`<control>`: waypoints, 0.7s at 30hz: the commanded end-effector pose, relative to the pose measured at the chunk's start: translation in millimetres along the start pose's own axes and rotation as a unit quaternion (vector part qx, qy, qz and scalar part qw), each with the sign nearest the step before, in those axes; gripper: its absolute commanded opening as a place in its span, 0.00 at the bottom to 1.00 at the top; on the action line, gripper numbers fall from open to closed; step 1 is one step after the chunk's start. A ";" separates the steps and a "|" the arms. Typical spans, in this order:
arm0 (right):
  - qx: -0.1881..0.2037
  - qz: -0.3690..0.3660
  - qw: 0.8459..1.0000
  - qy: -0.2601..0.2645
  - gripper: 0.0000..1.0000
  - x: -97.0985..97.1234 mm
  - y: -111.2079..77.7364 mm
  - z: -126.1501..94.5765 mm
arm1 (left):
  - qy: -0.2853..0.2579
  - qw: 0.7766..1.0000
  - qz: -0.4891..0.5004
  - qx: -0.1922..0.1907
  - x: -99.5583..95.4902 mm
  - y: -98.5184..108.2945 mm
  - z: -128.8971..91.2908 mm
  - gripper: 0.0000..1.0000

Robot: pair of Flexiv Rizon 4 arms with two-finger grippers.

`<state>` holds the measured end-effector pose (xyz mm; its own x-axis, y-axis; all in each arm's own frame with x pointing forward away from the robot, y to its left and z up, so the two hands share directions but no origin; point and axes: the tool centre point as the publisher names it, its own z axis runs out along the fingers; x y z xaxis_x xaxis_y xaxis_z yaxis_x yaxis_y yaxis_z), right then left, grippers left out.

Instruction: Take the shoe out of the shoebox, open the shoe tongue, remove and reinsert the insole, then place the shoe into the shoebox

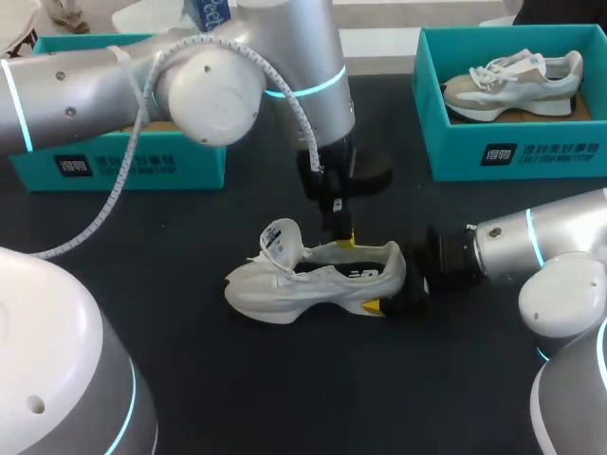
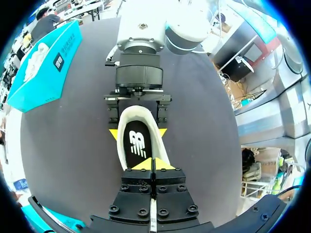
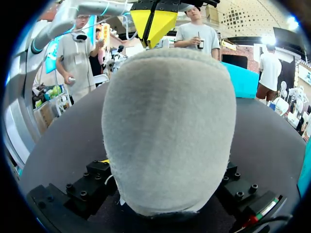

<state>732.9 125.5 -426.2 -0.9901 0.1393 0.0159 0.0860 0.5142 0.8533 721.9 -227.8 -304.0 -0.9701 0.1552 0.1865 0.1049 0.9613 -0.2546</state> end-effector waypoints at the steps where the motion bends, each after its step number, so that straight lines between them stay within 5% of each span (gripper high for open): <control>1: 0.001 0.000 1.000 -0.001 0.00 0.5 -3.2 10.3 | 0.007 1.000 0.001 0.004 -0.6 -3.7 22.8 0.00; 21: 0.001 0.000 1.000 -0.001 0.00 0.5 -3.2 10.3 | 0.014 1.000 -0.003 -0.006 -5.4 4.5 71.6 0.00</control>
<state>732.9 125.4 -426.2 -0.9901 0.1393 0.0158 0.0860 0.5143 0.8533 712.0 -236.6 -368.2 -0.9636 0.1570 0.2165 0.1024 0.9645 -0.2436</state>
